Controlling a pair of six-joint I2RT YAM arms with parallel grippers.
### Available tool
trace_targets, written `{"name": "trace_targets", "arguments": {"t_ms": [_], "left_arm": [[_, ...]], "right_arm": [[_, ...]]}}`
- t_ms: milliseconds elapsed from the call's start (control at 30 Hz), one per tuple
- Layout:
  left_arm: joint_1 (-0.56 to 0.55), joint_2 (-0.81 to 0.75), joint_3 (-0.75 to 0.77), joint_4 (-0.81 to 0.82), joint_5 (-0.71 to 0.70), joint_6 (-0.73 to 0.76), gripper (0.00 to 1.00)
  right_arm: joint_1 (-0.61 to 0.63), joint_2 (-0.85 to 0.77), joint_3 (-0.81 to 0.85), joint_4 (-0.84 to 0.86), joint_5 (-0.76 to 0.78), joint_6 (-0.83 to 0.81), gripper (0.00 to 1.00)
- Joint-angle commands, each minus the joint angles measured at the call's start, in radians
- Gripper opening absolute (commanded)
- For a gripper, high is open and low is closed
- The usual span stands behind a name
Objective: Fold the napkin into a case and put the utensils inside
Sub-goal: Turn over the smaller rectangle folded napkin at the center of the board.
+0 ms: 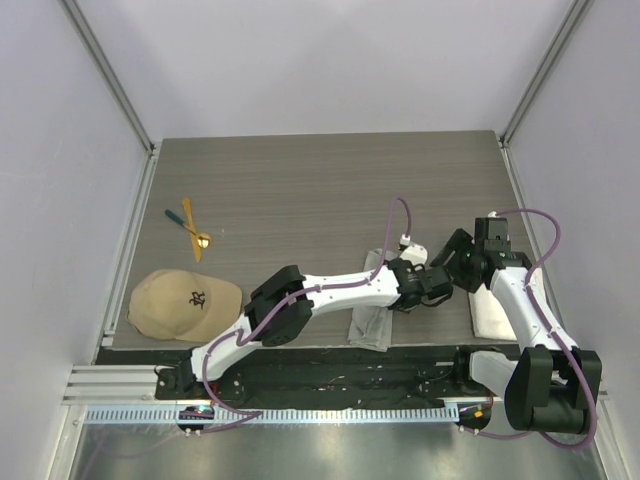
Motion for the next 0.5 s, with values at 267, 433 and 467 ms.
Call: {"name": "trace_targets", "arguments": {"t_ms": [267, 433, 467], "left_arm": [[-0.027, -0.041, 0.063, -0.020, -0.050, 0.008, 0.57], [-0.027, -0.026, 0.063, -0.018, -0.048, 0.005, 0.57], [-0.027, -0.024, 0.063, -0.023, -0.050, 0.003, 0.57]], "right_arm": [[-0.005, 0.005, -0.004, 0.031, -0.006, -0.017, 0.74], [-0.005, 0.005, -0.004, 0.031, -0.008, -0.014, 0.74], [-0.005, 0.005, -0.004, 0.031, -0.010, -0.016, 0.74]]}}
